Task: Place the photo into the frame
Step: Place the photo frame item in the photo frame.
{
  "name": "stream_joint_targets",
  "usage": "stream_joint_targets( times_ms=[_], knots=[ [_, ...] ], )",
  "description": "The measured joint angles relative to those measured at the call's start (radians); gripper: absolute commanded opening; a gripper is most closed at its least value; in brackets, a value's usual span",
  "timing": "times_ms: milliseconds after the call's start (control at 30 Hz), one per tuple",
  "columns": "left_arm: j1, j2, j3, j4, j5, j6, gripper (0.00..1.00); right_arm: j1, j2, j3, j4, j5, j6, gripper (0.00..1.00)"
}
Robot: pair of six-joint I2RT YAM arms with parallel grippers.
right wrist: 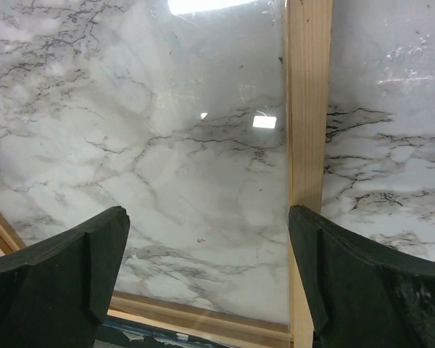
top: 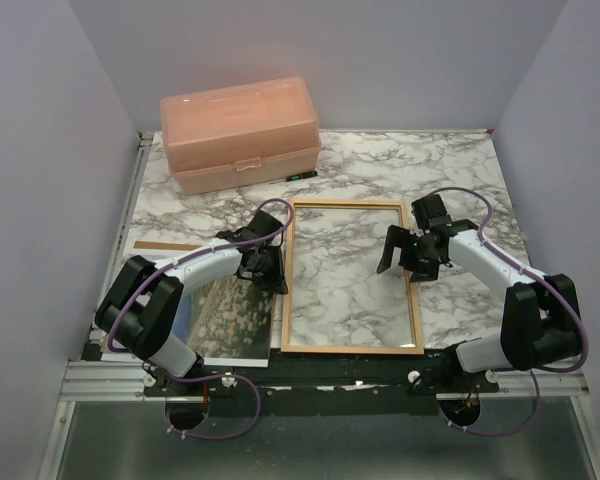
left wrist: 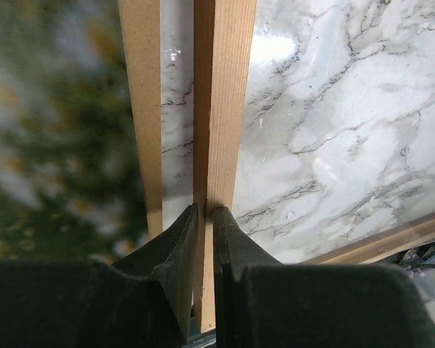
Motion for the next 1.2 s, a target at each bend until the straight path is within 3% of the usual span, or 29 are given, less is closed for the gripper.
stream_joint_targets(
  times_ms=[167, 567, 1200],
  knots=[
    [-0.002, -0.008, -0.003, 0.004, -0.006, -0.001, 0.18, 0.000, -0.002, 0.000, -0.002, 0.011, 0.000, 1.00],
    [-0.004, -0.090, -0.087, 0.082, -0.037, 0.001, 0.41, 0.000, -0.013, 0.014, -0.007, 0.019, 0.006, 1.00],
    [-0.007, -0.129, -0.139, 0.163, 0.005, 0.004, 0.51, 0.000, -0.013, 0.016, -0.034, 0.088, 0.008, 1.00]
  ],
)
